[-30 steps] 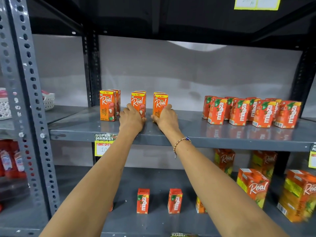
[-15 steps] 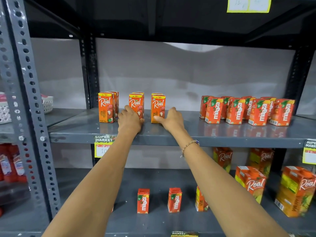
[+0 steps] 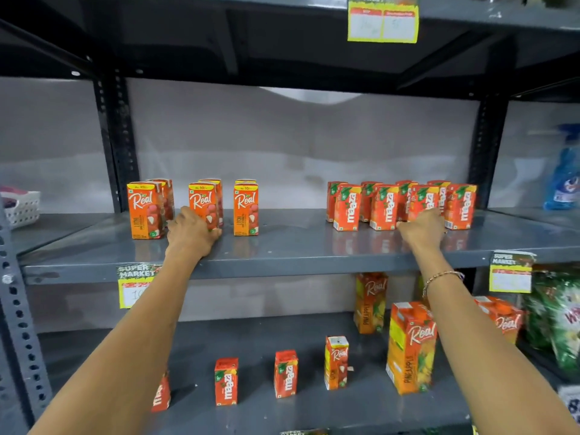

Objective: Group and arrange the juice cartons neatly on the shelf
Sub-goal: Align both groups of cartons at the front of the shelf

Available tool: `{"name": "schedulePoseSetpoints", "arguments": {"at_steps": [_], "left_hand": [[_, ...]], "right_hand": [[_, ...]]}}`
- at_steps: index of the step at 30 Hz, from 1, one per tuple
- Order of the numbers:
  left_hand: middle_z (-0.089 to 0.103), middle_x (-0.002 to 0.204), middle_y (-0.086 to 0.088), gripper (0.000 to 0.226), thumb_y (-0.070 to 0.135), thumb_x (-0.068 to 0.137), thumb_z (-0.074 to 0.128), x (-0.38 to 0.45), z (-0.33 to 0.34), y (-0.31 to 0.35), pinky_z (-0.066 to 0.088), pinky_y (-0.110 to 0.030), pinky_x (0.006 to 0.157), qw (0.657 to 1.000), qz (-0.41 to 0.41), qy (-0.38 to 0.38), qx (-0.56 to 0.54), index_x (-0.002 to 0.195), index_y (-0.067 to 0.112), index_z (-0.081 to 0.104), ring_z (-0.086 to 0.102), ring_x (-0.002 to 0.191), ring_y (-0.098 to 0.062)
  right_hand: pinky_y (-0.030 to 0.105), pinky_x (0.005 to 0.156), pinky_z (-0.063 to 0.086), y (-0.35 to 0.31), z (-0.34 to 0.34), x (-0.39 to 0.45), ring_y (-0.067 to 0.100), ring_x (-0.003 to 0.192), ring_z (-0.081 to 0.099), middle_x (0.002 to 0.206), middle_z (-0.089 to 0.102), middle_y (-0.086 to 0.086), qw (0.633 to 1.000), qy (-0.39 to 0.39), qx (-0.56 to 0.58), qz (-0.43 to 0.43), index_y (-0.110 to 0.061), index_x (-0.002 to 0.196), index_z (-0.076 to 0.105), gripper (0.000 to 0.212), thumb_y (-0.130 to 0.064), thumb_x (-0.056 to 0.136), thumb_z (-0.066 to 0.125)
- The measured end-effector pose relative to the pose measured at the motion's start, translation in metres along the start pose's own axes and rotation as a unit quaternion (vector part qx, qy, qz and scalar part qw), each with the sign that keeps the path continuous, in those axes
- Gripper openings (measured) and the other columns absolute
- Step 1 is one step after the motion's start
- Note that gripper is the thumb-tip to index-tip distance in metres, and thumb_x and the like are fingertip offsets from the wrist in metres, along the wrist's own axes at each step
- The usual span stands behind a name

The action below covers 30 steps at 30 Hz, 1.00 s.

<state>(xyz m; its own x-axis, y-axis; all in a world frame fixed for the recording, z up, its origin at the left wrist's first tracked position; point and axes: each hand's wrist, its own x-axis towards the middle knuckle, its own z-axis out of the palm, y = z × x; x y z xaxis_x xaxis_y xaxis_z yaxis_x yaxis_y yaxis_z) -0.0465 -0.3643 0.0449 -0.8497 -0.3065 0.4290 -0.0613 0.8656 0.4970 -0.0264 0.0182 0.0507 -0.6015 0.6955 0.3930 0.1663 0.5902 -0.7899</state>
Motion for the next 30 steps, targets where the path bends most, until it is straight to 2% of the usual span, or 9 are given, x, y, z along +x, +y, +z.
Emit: {"name": "schedulePoseSetpoints", "arguments": {"at_steps": [2,4,7,10,13,17,20,25,30], "left_hand": [[0.039,0.136,-0.027,0.084,0.046,0.082,0.066,-0.001,0.0,0.0,0.034,-0.05,0.104,1.0,-0.017,0.017,0.017,0.136,-0.005,0.026,0.039,0.126,-0.043],[0.04,0.13,-0.028,0.084,0.05,0.081,0.065,-0.01,0.0,0.0,0.035,-0.05,0.102,0.995,-0.032,0.088,0.025,0.131,-0.009,0.032,0.041,0.121,-0.043],[0.048,0.114,-0.027,0.068,0.052,0.087,0.053,-0.045,0.008,0.024,0.036,-0.044,0.092,0.981,0.049,0.184,0.03,0.115,-0.01,0.046,0.045,0.105,-0.038],[0.055,0.107,-0.021,0.041,0.034,0.092,0.056,-0.081,0.024,0.08,0.037,-0.038,0.087,0.973,0.173,0.14,-0.061,0.107,-0.004,0.054,0.051,0.1,-0.034],[0.056,0.118,-0.019,0.035,0.025,0.093,0.056,-0.094,0.046,0.145,0.041,-0.038,0.093,0.972,0.21,0.06,-0.084,0.115,-0.002,0.052,0.054,0.109,-0.032],[0.042,0.131,-0.021,0.056,0.024,0.091,0.059,-0.083,0.077,0.212,0.037,-0.038,0.1,0.981,0.166,-0.034,-0.096,0.131,-0.007,0.036,0.045,0.121,-0.034],[0.035,0.134,-0.02,0.069,0.025,0.087,0.063,-0.071,0.103,0.245,0.036,-0.039,0.104,0.986,0.103,-0.061,-0.119,0.136,-0.005,0.025,0.04,0.126,-0.034],[0.036,0.135,-0.018,0.08,0.039,0.086,0.064,-0.063,0.13,0.265,0.038,-0.038,0.103,0.996,0.054,-0.012,-0.071,0.139,-0.003,0.022,0.04,0.126,-0.033],[0.037,0.134,-0.018,0.069,0.028,0.087,0.063,-0.061,0.137,0.265,0.042,-0.036,0.099,0.996,0.043,-0.001,-0.072,0.137,0.0,0.024,0.043,0.123,-0.033]], "right_hand": [[0.043,0.111,0.031,0.0,-0.003,0.01,0.038,0.135,0.033,0.145,0.034,0.025,1.0,-0.013,-0.008,0.008,0.009,0.141,0.022,0.085,-0.018,0.079,0.073],[0.044,0.111,0.032,0.0,-0.005,0.016,0.038,0.136,0.032,0.146,0.032,0.026,1.0,-0.017,-0.013,0.011,0.01,0.141,0.018,0.087,-0.017,0.079,0.073],[0.042,0.099,0.045,0.004,-0.006,0.02,0.038,0.123,0.05,0.134,0.049,0.024,0.999,-0.023,-0.021,-0.03,0.008,0.132,0.038,0.065,-0.014,0.081,0.071],[0.037,0.085,0.052,0.002,0.001,0.017,0.035,0.105,0.063,0.116,0.063,0.02,0.994,-0.06,-0.031,-0.081,0.006,0.114,0.058,0.043,-0.017,0.08,0.07],[0.039,0.093,0.051,0.001,0.004,0.018,0.035,0.111,0.06,0.122,0.06,0.021,0.99,-0.088,-0.035,-0.104,0.005,0.123,0.05,0.058,-0.022,0.078,0.074],[0.04,0.092,0.052,0.002,0.008,0.017,0.034,0.108,0.062,0.122,0.06,0.016,0.983,-0.141,-0.025,-0.117,-0.002,0.128,0.042,0.071,-0.036,0.075,0.075],[0.04,0.094,0.049,0.002,0.012,0.022,0.036,0.114,0.058,0.125,0.057,0.02,0.979,-0.145,-0.041,-0.135,0.002,0.129,0.04,0.071,-0.037,0.079,0.072],[0.041,0.095,0.049,0.0,0.018,0.03,0.035,0.118,0.057,0.13,0.055,0.019,0.978,-0.148,-0.043,-0.138,-0.001,0.133,0.034,0.07,-0.038,0.083,0.068],[0.038,0.093,0.048,0.001,0.023,0.033,0.035,0.119,0.055,0.131,0.053,0.019,0.977,-0.135,-0.062,-0.152,0.001,0.133,0.036,0.065,-0.034,0.086,0.065]]}}
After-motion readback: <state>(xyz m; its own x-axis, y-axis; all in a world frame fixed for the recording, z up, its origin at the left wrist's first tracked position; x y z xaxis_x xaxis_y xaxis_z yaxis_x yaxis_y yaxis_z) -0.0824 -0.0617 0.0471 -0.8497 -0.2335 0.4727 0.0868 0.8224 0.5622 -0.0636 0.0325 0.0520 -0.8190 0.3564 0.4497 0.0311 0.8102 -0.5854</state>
